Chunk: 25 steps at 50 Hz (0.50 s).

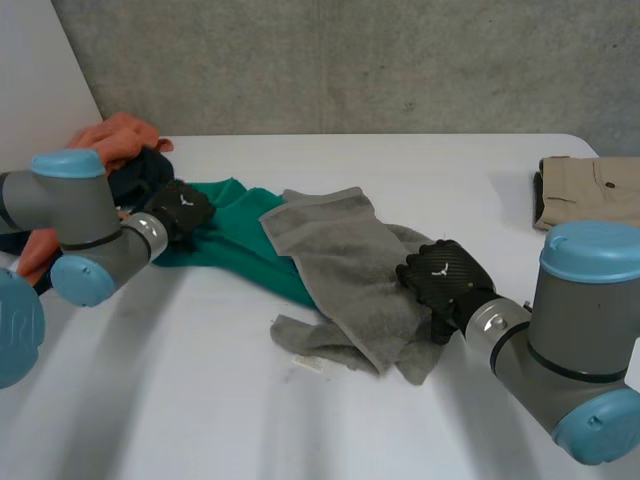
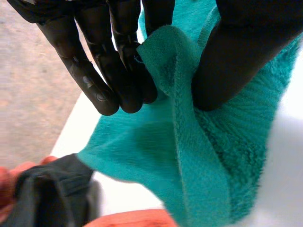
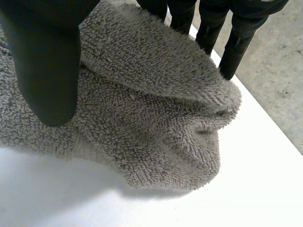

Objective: Fold the laundry.

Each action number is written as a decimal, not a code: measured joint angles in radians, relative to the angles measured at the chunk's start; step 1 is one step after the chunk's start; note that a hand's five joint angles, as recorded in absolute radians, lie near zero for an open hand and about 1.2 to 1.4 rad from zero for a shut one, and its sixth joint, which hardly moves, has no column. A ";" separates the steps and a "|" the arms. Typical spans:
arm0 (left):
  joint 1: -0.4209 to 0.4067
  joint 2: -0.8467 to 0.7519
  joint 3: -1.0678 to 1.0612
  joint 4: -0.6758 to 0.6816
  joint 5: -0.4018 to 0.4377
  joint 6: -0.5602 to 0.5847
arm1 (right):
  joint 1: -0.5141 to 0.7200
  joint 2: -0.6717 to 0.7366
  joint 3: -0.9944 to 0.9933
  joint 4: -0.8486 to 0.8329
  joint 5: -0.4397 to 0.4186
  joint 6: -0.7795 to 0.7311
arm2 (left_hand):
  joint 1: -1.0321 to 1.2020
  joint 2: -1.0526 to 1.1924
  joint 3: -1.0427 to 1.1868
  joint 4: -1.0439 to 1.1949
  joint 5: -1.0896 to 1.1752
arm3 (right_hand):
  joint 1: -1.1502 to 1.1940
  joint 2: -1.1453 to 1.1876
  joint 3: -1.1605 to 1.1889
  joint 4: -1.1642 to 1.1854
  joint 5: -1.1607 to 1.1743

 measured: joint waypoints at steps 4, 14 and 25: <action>0.005 0.030 0.003 0.094 -0.020 -0.011 | -0.008 -0.005 0.000 -0.005 0.001 0.001 | 0.000 0.000 0.002 0.002 0.000 | 0.000 0.000 0.000 0.000 0.000; 0.086 0.174 0.204 0.321 -0.184 -0.184 | -0.020 -0.018 0.000 -0.013 0.002 0.011 | 0.000 0.003 0.003 0.003 0.000 | 0.000 0.000 0.000 0.000 0.000; 0.258 0.112 0.570 0.230 -0.316 -0.244 | 0.001 -0.023 0.001 -0.009 0.004 0.023 | -0.002 0.000 0.003 0.003 0.000 | 0.000 0.000 0.000 0.000 0.000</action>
